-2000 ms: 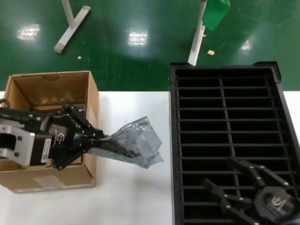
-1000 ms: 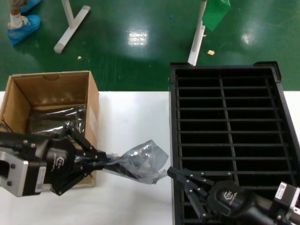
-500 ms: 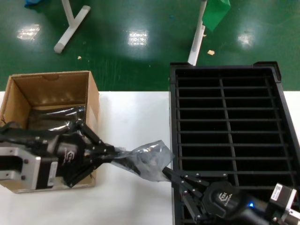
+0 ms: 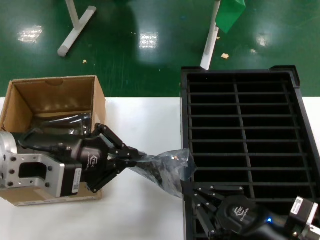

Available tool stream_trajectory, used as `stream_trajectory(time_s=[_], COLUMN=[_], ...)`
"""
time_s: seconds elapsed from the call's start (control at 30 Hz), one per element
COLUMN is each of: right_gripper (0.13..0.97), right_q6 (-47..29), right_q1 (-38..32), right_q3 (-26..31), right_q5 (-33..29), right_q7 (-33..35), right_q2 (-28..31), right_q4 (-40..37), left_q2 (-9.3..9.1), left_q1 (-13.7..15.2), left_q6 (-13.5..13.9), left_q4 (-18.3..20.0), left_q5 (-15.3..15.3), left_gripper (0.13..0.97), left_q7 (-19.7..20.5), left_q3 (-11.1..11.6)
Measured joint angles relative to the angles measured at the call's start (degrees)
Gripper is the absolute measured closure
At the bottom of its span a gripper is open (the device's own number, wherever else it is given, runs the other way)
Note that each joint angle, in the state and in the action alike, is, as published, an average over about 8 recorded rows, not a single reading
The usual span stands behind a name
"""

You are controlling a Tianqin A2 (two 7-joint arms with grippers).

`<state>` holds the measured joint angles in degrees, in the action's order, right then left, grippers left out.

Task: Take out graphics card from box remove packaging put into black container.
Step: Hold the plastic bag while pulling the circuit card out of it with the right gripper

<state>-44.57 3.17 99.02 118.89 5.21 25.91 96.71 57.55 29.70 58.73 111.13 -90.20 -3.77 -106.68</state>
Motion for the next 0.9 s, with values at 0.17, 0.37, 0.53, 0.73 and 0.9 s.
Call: stream_trajectory(time_s=[0.17, 0.37, 0.53, 0.73, 0.9], right_gripper=[0.947, 0.947, 0.947, 0.947, 0.947], right_q6=[0.1, 0.2, 0.4, 0.6, 0.8], right_q1=[-0.1, -0.3, -0.5, -0.6, -0.5], right_q3=[0.1, 0.4, 0.8, 1.2, 1.4], right_q5=[0.0, -0.2, -0.4, -0.7, -0.9], right_q7=[-0.3, -0.5, -0.6, -0.7, -0.8], right_q2=[0.2, 0.4, 0.4, 0.3, 0.3], right_q4=[-0.3, -0.9, -1.4, -1.6, -1.4], left_q2=[-0.64, -0.56, -0.66, -1.11, -1.17], left_q1=[-0.4, -1.4, -2.2, -2.5, -3.1], left_q6=[-0.6, -1.6, -2.9, -4.1, -4.6], left_q4=[-0.3, -0.5, -0.8, -1.1, -1.1], left_q5=[-0.2, -0.9, -1.5, -1.8, -2.0], left_gripper=[0.955, 0.955, 0.955, 0.955, 0.955], left_q7=[-0.6, -1.6, -3.3, -5.2, -6.0], left_q3=[-0.1, 0.7, 1.6, 2.1, 2.1])
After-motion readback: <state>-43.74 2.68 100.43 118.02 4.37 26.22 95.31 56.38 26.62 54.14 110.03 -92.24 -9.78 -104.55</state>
